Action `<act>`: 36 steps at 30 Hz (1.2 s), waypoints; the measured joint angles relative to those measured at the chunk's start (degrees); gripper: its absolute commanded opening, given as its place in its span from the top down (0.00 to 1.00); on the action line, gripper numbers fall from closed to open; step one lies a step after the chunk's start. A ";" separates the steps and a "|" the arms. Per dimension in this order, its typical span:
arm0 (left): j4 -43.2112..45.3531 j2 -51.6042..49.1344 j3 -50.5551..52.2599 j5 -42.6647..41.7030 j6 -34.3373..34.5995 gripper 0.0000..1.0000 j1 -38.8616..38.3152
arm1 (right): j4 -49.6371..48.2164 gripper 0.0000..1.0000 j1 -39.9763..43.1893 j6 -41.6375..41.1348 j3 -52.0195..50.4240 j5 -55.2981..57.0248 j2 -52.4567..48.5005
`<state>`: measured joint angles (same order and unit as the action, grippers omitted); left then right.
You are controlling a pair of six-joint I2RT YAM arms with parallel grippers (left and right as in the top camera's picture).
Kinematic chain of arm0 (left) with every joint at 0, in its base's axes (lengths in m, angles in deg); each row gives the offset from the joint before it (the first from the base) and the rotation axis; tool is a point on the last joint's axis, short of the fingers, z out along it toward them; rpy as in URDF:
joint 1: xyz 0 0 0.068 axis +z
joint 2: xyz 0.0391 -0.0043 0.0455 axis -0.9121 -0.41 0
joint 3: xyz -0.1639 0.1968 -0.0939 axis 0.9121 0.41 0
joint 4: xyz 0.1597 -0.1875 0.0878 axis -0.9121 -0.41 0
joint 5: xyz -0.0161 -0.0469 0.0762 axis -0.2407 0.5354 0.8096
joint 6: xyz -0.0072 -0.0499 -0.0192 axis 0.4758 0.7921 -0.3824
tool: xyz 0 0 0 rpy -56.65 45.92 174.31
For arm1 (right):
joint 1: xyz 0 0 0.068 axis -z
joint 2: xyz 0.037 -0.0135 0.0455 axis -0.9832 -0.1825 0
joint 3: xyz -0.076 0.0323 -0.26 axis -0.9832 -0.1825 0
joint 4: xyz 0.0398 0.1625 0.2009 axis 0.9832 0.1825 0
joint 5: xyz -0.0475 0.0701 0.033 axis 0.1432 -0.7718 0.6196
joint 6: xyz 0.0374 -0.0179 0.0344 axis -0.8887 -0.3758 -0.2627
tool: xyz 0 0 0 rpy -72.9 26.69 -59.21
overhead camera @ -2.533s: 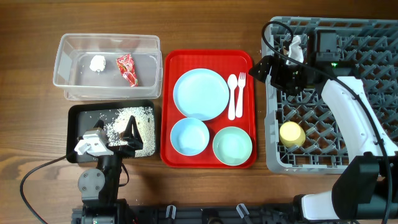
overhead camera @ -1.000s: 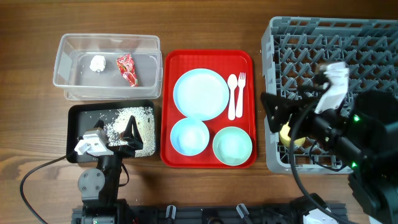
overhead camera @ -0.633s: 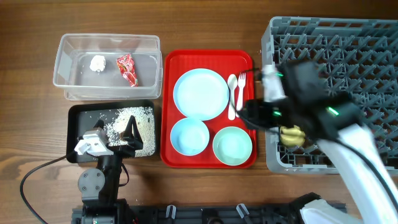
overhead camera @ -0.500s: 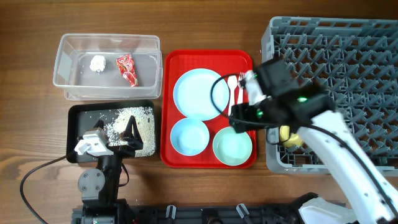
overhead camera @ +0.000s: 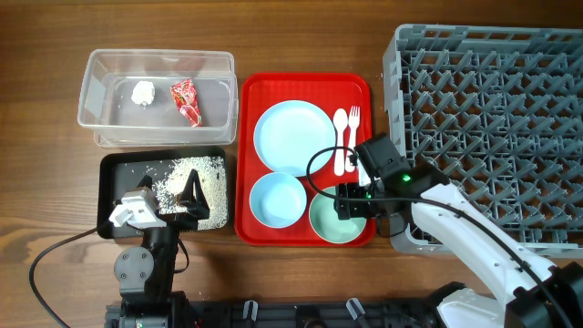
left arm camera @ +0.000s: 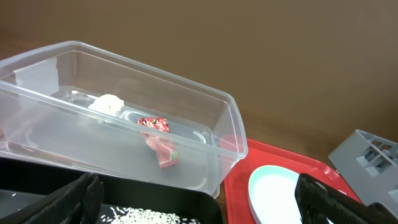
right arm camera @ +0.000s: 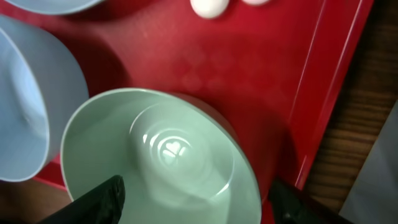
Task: Sort waste into correct bins and load items into the dishwasher rack
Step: 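Grasp the green bowl with the right gripper and carry it to the rack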
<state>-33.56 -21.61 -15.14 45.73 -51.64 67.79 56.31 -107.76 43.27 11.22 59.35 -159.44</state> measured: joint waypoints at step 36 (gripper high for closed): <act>0.00 0.00 0.00 0.00 0.00 0.00 0.00 | 9.09 0.96 -0.09 -6.01 9.46 28.87 25.53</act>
<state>-33.56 -21.61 -15.14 45.73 -51.64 67.79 65.40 -107.85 37.26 20.68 88.22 -133.91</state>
